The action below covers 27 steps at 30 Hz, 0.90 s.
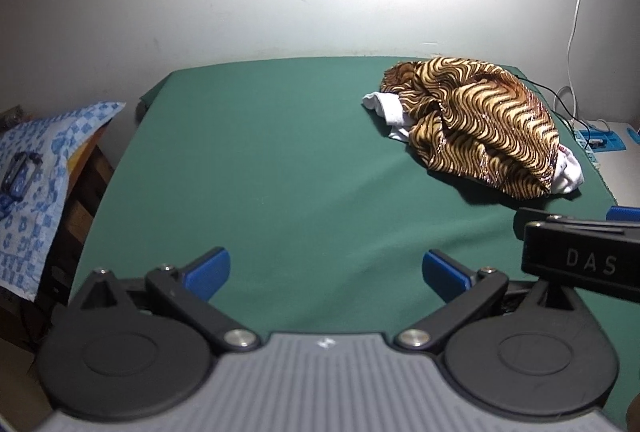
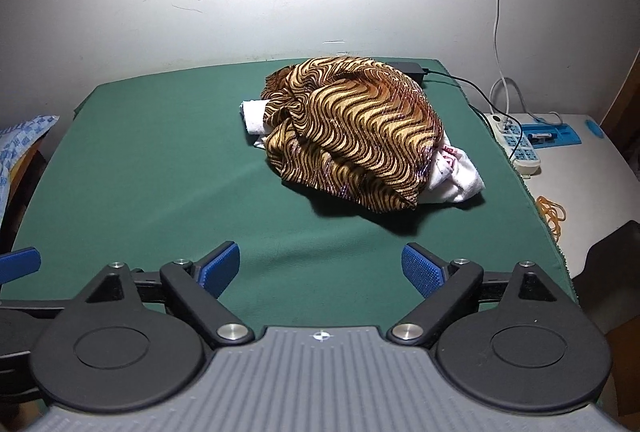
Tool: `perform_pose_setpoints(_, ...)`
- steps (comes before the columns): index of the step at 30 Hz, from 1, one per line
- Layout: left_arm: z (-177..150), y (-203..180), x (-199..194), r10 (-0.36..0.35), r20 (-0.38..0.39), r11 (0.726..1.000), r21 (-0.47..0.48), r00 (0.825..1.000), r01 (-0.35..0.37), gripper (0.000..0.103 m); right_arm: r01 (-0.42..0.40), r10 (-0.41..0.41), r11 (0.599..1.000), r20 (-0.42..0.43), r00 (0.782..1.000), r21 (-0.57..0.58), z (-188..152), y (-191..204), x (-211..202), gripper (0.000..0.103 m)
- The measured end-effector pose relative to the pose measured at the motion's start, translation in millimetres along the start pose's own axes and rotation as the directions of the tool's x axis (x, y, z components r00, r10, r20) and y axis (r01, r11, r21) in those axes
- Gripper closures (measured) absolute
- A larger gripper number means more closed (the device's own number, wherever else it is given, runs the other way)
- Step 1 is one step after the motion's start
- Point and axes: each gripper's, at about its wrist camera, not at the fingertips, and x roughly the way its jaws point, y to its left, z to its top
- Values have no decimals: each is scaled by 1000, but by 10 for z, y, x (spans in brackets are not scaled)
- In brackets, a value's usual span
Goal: Fold clothes
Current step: 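Move both grippers toward the brown-gold garment pile, fingers open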
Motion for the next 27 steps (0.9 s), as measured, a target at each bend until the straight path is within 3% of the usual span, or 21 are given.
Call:
perform_pose_setpoints(7, 24, 73, -18, -3, 10, 1000, -15, 1000, 4, 0, 20, -21, 999, 8, 1000, 42, 25, -136, 44, 13)
perform_pose_setpoints(12, 44, 155, 23, 48, 4, 998, -34, 999, -48, 0, 18, -17, 996, -15, 1000, 88, 9, -304, 113, 13)
perform_pose_setpoints(17, 80, 120, 65, 92, -1, 995, -35, 996, -92, 0, 0, 6, 996, -66, 998, 93, -66, -407, 205, 13)
perform_pose_setpoints(22, 116, 28, 88, 99, 9, 995, -12, 995, -99, 0, 40, -32, 997, -113, 993, 71, -269, -492, 318, 14)
perform_pose_setpoints(27, 219, -80, 28, 86, 41, 996, -5, 995, -86, 0, 54, -50, 995, -54, 997, 83, -220, -563, 132, 16)
